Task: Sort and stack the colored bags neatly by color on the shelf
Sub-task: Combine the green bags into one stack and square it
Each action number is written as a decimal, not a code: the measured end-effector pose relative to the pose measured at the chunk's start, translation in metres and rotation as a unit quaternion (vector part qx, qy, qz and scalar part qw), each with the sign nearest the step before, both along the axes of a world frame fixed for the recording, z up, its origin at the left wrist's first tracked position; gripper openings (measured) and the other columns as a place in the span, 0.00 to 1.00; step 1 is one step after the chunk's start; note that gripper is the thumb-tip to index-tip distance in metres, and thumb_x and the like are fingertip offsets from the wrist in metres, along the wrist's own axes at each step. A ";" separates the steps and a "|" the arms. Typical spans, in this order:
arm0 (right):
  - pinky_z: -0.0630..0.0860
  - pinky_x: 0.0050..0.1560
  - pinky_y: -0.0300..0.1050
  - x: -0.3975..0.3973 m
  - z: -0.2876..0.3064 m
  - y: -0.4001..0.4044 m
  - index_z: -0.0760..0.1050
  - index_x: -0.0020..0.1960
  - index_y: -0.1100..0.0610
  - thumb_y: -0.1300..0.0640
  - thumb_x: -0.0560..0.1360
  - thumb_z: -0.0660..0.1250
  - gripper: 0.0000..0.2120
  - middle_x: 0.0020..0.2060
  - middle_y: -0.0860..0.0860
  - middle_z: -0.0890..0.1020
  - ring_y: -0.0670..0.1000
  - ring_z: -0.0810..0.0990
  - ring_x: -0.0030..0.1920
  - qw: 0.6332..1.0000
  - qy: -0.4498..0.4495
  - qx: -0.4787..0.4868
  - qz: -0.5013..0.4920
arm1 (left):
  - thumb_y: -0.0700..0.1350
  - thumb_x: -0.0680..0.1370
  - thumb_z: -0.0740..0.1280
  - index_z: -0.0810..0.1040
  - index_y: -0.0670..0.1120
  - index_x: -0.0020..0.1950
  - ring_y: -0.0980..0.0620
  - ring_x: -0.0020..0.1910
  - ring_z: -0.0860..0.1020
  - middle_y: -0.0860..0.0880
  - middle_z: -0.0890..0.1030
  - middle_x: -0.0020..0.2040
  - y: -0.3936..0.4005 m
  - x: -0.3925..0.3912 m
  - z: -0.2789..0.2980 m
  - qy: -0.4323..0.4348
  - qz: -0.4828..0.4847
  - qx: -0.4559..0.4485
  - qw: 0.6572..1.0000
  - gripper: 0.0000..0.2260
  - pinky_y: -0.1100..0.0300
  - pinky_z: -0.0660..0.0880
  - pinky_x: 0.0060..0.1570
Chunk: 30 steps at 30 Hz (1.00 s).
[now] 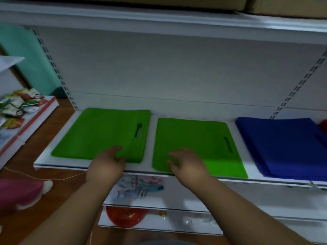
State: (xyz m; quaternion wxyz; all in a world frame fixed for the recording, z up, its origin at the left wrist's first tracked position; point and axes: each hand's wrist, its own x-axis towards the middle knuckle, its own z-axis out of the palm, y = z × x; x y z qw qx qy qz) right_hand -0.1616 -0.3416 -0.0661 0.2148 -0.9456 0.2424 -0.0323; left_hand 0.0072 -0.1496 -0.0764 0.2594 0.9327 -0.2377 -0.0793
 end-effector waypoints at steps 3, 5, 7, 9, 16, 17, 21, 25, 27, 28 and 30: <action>0.70 0.61 0.46 0.051 -0.001 0.040 0.61 0.76 0.42 0.43 0.81 0.59 0.24 0.71 0.55 0.68 0.57 0.71 0.68 0.997 0.059 0.025 0.038 | 0.46 0.77 0.65 0.67 0.54 0.75 0.52 0.33 0.73 0.48 0.79 0.39 0.041 0.038 0.004 0.046 0.037 0.049 0.997 0.25 0.58 0.71 0.36; 0.70 0.62 0.49 0.080 -0.002 0.060 0.53 0.78 0.40 0.41 0.81 0.58 0.28 0.73 0.57 0.64 0.59 0.70 0.69 0.993 0.111 0.034 0.031 | 0.47 0.77 0.64 0.64 0.55 0.76 0.53 0.35 0.72 0.48 0.78 0.42 0.060 0.054 0.006 0.069 0.042 0.064 0.995 0.27 0.59 0.71 0.39; 0.70 0.63 0.50 0.098 -0.002 0.073 0.52 0.78 0.39 0.40 0.80 0.58 0.28 0.74 0.58 0.62 0.61 0.70 0.69 0.989 0.146 0.037 0.012 | 0.46 0.77 0.63 0.63 0.57 0.76 0.55 0.34 0.72 0.52 0.75 0.39 0.074 0.061 0.004 0.088 0.034 0.061 0.994 0.28 0.59 0.72 0.37; 0.71 0.61 0.49 0.104 0.000 0.084 0.59 0.77 0.41 0.41 0.81 0.56 0.25 0.71 0.58 0.65 0.60 0.72 0.67 0.987 0.160 0.024 -0.003 | 0.46 0.77 0.62 0.64 0.60 0.75 0.55 0.32 0.73 0.54 0.76 0.34 0.087 0.064 0.000 0.093 0.025 0.049 0.994 0.27 0.59 0.72 0.34; 0.69 0.38 0.45 0.098 -0.011 0.097 0.76 0.51 0.55 0.51 0.82 0.57 0.12 0.48 0.53 0.72 0.54 0.74 0.39 0.994 0.064 -0.073 -0.041 | 0.49 0.80 0.64 0.77 0.51 0.64 0.53 0.30 0.77 0.47 0.80 0.43 0.112 0.067 -0.011 0.172 0.116 -0.152 0.966 0.12 0.59 0.69 0.30; 0.71 0.37 0.46 0.094 -0.014 0.096 0.77 0.49 0.56 0.55 0.80 0.59 0.09 0.47 0.54 0.73 0.54 0.74 0.38 0.995 0.018 -0.088 -0.032 | 0.49 0.80 0.65 0.77 0.50 0.63 0.52 0.28 0.77 0.44 0.81 0.42 0.115 0.071 -0.011 0.199 0.155 -0.206 0.945 0.12 0.59 0.69 0.30; 0.74 0.30 0.45 0.077 -0.019 0.083 0.80 0.48 0.58 0.62 0.74 0.66 0.06 0.44 0.57 0.79 0.59 0.77 0.33 0.983 -0.133 -0.116 -0.046 | 0.43 0.79 0.67 0.80 0.49 0.57 0.40 0.37 0.80 0.47 0.81 0.39 0.123 0.082 -0.005 0.173 0.219 -0.258 0.925 0.08 0.46 0.78 0.37; 0.79 0.39 0.51 0.048 -0.022 0.052 0.80 0.59 0.59 0.62 0.75 0.71 0.13 0.52 0.59 0.82 0.62 0.82 0.43 0.972 -0.165 -0.110 -0.127 | 0.43 0.77 0.69 0.82 0.52 0.52 0.47 0.27 0.76 0.49 0.82 0.38 0.106 0.068 0.000 0.048 0.109 -0.149 0.982 0.07 0.60 0.69 0.28; 0.80 0.42 0.52 0.024 -0.022 0.035 0.80 0.61 0.58 0.60 0.76 0.70 0.14 0.54 0.59 0.82 0.62 0.82 0.47 0.969 -0.155 -0.110 -0.159 | 0.44 0.77 0.69 0.82 0.51 0.55 0.48 0.30 0.78 0.48 0.83 0.46 0.087 0.054 -0.001 -0.008 0.035 -0.105 0.994 0.08 0.61 0.69 0.31; 0.79 0.43 0.51 0.011 -0.020 0.026 0.79 0.62 0.58 0.59 0.77 0.69 0.14 0.54 0.59 0.82 0.62 0.82 0.48 0.967 -0.146 -0.105 -0.179 | 0.44 0.77 0.69 0.83 0.50 0.56 0.47 0.35 0.79 0.47 0.83 0.50 0.076 0.048 -0.002 -0.033 0.001 -0.089 0.995 0.09 0.60 0.71 0.35; 0.77 0.44 0.51 -0.013 -0.017 0.010 0.79 0.63 0.57 0.57 0.78 0.68 0.15 0.54 0.57 0.81 0.61 0.81 0.49 0.964 -0.124 -0.095 -0.217 | 0.47 0.78 0.65 0.82 0.50 0.57 0.44 0.43 0.80 0.46 0.82 0.54 0.050 0.034 -0.002 -0.066 -0.052 -0.069 0.994 0.10 0.57 0.74 0.41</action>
